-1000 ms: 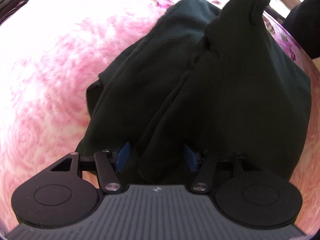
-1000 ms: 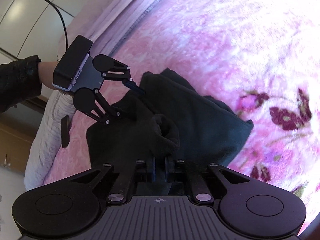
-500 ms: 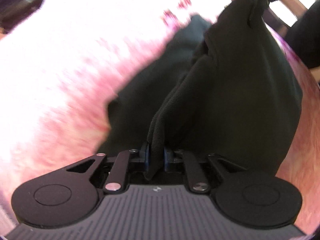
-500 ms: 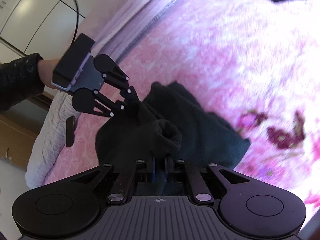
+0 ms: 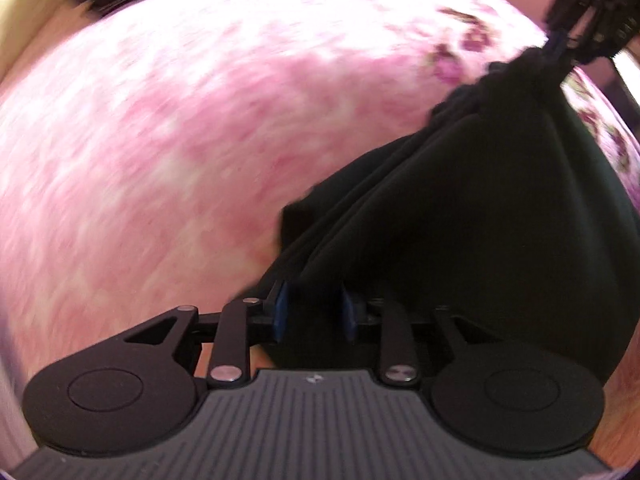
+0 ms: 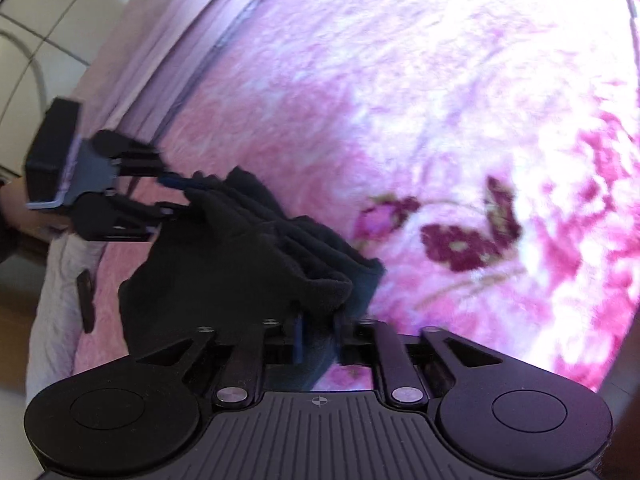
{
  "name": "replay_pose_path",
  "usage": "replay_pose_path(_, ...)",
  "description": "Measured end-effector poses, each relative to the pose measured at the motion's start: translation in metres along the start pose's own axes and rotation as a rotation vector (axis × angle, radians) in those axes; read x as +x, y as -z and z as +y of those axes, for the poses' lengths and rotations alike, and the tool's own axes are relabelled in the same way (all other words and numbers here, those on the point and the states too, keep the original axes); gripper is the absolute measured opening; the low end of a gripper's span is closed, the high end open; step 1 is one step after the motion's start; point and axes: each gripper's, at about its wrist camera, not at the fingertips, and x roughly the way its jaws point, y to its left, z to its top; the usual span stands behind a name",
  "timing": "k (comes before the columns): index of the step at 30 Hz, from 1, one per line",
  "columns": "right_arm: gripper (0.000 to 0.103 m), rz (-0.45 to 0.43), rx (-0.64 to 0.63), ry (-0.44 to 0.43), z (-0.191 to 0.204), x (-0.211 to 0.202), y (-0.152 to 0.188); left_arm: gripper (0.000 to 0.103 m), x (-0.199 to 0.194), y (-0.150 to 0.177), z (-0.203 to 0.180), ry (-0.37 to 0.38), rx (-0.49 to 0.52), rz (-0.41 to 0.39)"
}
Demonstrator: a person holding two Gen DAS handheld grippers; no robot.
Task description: Fold clothes
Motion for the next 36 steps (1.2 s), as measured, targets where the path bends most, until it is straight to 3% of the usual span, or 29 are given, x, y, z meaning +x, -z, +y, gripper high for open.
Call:
replay_pose_path(3, 0.039, -0.009, 0.026, -0.003, 0.001, -0.009, 0.000, 0.027, -0.017, 0.023, 0.018, -0.017, -0.175, -0.016)
replay_pose_path(5, 0.040, -0.013, 0.032, -0.022, 0.003, -0.011, 0.000, 0.034, -0.023, 0.034, 0.028, -0.013, -0.290, -0.033)
replay_pose_path(12, 0.039, -0.019, 0.118, -0.031, 0.000, 0.006, -0.002, 0.036, 0.013, 0.051, 0.051, 0.077, -0.618, -0.061)
replay_pose_path(14, 0.020, -0.015, 0.129, -0.006, 0.000, 0.011, -0.004, 0.024, 0.021, 0.055, 0.054, 0.119, -0.678, -0.052)
replay_pose_path(15, 0.011, -0.007, 0.124, 0.011, 0.001, 0.014, -0.006, 0.001, 0.023, 0.056, 0.055, 0.137, -0.694, -0.044)
replay_pose_path(18, 0.006, -0.025, 0.074, 0.017, 0.011, 0.004, -0.015, 0.001, 0.003, 0.049, 0.051, 0.083, -0.630, -0.100)
replay_pose_path(21, 0.006, -0.076, 0.021, 0.028, 0.017, -0.012, -0.022, 0.001, -0.011, 0.051, 0.053, 0.044, -0.659, -0.153)
replay_pose_path(26, 0.006, -0.017, 0.062, 0.063, -0.003, 0.016, -0.016, 0.003, 0.021, 0.049, 0.048, 0.048, -0.636, -0.083)
replay_pose_path(29, 0.007, -0.005, 0.053, 0.072, -0.003, 0.018, -0.019, 0.013, 0.021, 0.050, 0.049, 0.006, -0.631, -0.069)
replay_pose_path(30, 0.012, -0.009, 0.029, 0.070, 0.003, 0.017, -0.019, 0.013, 0.018, 0.053, 0.050, -0.021, -0.640, -0.065)
replay_pose_path(31, 0.027, -0.014, 0.004, 0.067, 0.009, 0.016, -0.019, 0.013, 0.014, 0.058, 0.051, -0.049, -0.653, -0.057)
replay_pose_path(33, 0.045, -0.023, -0.047, 0.061, 0.021, 0.014, -0.018, 0.013, -0.002, 0.070, 0.053, -0.084, -0.687, -0.053)
replay_pose_path(36, 0.045, -0.037, -0.123, 0.052, 0.039, 0.012, -0.017, 0.012, -0.037, 0.079, 0.043, -0.078, -0.701, -0.106)
